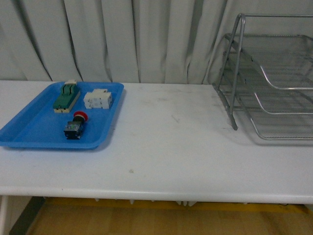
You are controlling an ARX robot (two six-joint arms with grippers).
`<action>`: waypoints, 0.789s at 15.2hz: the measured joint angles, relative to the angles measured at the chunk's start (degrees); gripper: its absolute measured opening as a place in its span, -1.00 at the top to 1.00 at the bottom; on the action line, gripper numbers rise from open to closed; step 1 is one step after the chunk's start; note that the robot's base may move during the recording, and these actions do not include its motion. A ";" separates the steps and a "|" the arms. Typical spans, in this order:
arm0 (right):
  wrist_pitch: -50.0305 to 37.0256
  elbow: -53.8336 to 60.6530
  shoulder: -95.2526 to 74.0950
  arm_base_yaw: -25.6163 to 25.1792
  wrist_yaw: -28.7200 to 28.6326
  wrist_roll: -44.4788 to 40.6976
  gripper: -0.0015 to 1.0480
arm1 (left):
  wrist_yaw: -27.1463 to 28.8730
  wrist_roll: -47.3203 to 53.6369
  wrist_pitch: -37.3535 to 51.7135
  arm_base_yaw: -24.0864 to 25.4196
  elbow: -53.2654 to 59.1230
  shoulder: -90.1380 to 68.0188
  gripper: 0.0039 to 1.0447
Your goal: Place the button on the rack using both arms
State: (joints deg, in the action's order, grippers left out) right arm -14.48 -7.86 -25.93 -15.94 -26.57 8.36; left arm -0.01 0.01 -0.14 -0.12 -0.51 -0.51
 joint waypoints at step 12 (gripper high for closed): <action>-42.62 -39.30 -82.42 -21.57 -7.74 53.79 -0.87 | 0.02 0.00 -0.04 0.00 -0.02 0.00 -0.88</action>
State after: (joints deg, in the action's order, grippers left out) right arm -57.10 -47.16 -108.36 -37.52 -34.30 62.15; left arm 0.01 0.01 -0.19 -0.12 -0.54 -0.51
